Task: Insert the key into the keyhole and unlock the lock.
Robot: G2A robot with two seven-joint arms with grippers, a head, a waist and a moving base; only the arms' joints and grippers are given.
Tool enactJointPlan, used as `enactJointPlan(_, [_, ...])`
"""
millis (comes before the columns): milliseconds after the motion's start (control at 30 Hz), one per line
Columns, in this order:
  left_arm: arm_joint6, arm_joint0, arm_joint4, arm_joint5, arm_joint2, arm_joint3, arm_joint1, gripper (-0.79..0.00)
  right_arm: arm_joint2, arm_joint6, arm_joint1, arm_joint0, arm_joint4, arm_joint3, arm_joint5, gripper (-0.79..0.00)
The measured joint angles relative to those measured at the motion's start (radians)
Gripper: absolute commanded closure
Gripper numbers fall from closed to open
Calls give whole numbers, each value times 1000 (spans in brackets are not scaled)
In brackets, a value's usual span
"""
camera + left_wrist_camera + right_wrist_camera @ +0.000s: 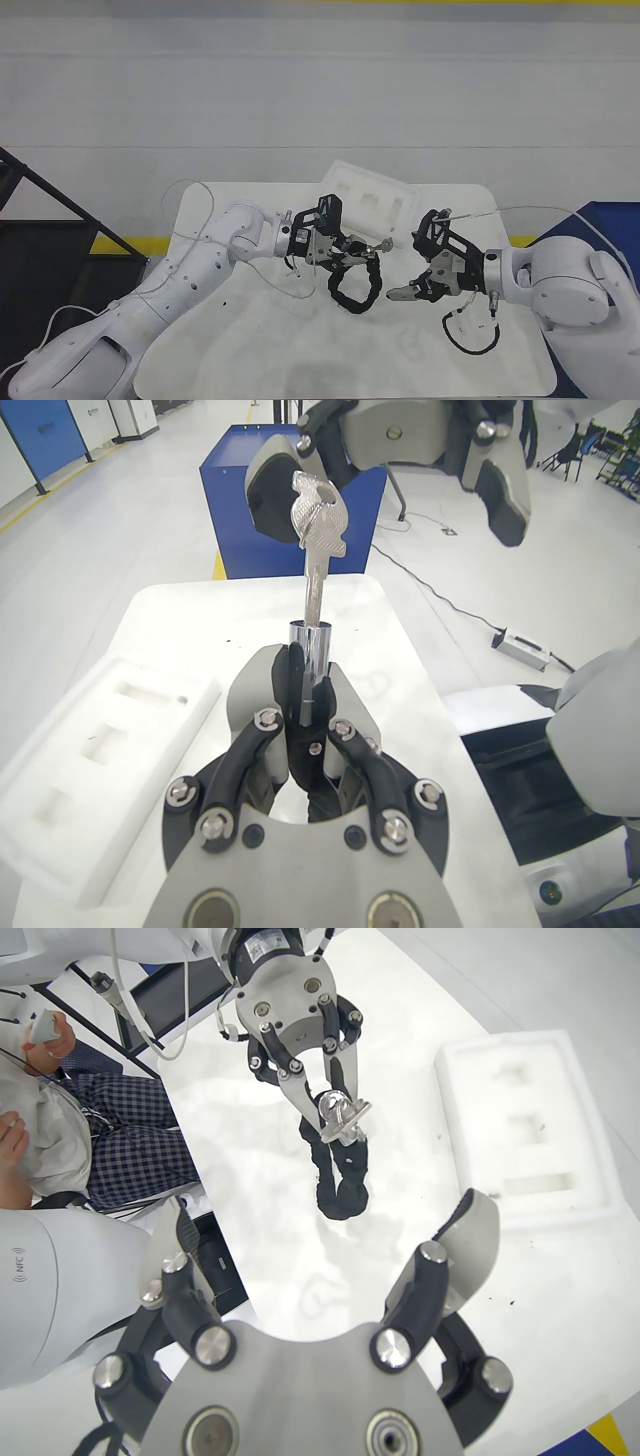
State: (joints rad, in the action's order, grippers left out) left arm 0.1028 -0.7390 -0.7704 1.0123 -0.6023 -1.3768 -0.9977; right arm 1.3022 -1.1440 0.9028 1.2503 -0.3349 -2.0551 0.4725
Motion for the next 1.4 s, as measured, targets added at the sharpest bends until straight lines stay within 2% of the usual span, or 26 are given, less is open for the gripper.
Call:
enactJointPlan(300, [227,67,257,0,80,11,19,0,1,25,0,5,-19,-3,8,-785])
enactJointPlan(567, [379,120,457,0,122,34,23,0,26,155,-9,13,-223,-37,213,-785])
enactJointPlan(767, [430,137,523,0,136,46,16,0,-15,219,-8,-1,-333,-63,307,-785])
enactJointPlan(967, [460,150,552,0,148,51,5,0,-84,267,-3,-26,-437,-52,337,-785])
enactJointPlan(1133, [463,151,553,0,147,64,0,0,-136,245,-2,-58,-464,-38,385,-785])
enactJointPlan(1400, [461,150,542,0,146,61,-7,0,-183,231,-2,-92,-473,-36,378,-785])
